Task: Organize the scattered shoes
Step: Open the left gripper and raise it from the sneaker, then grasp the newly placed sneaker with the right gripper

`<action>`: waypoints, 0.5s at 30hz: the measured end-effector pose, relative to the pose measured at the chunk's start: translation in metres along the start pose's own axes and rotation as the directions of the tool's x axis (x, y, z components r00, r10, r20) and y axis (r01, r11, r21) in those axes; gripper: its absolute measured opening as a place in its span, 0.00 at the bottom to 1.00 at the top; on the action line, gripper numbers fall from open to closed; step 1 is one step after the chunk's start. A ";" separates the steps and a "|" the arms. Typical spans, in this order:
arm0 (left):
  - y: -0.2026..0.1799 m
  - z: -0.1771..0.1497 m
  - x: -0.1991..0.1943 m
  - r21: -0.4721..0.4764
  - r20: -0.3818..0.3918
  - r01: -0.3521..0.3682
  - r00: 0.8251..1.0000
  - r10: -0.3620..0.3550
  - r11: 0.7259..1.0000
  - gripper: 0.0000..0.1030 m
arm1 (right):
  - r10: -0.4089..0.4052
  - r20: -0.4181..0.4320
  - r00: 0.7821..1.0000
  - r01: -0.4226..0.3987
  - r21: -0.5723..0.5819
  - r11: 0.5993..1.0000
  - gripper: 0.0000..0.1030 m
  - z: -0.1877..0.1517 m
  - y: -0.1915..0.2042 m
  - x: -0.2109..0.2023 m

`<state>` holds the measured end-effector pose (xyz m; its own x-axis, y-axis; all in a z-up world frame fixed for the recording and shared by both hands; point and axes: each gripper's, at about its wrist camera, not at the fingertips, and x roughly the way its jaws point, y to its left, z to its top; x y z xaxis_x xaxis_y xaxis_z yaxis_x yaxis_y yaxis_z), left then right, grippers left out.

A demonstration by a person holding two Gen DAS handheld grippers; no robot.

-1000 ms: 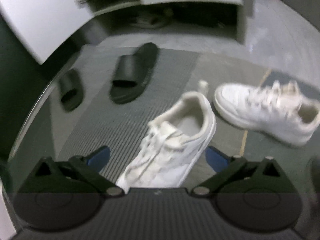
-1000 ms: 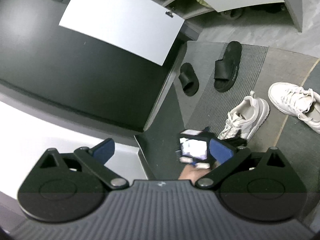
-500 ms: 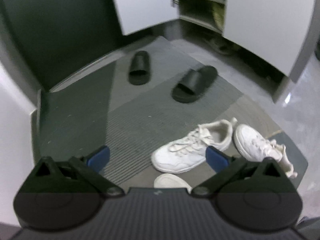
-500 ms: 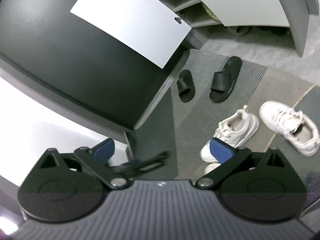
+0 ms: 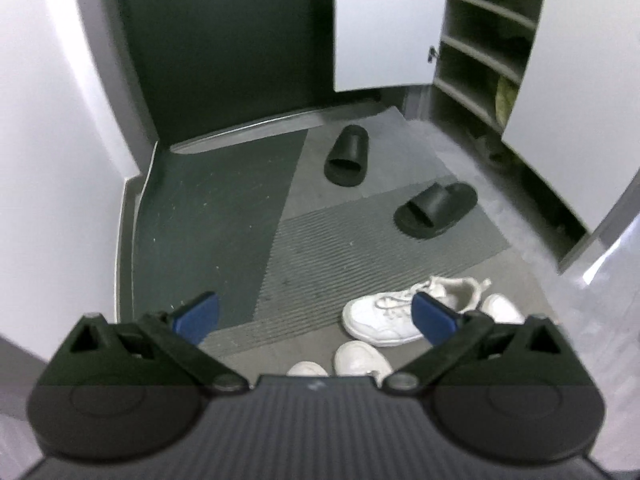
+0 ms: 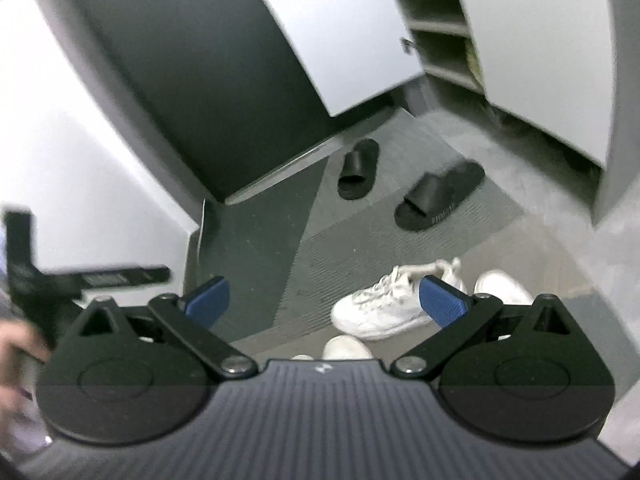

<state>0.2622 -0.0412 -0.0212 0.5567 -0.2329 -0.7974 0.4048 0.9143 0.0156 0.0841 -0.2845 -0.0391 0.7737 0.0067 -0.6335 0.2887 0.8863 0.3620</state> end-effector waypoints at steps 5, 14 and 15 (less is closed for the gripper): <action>0.012 -0.011 -0.029 -0.090 0.029 0.022 0.999 -0.020 0.996 1.00 | -0.068 -0.126 0.990 -0.005 -0.505 0.863 1.00 -0.003 0.029 0.068; 0.045 -0.052 -0.061 -0.195 0.083 -0.098 0.990 0.116 0.976 1.00 | -0.206 -0.362 0.909 -0.375 -0.926 -0.030 1.00 -0.088 0.046 0.186; 0.048 -0.058 -0.062 -0.199 0.086 -0.127 0.985 0.147 0.972 1.00 | -0.212 -0.360 0.908 -0.389 -0.915 -0.112 1.00 -0.092 0.043 0.202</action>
<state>0.2048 0.0366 -0.0062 0.6704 -0.1238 -0.7316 0.1783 0.9840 -0.0031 0.2009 -0.2024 -0.2144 0.4385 -0.0151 -0.8986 -0.8487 0.3219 -0.4196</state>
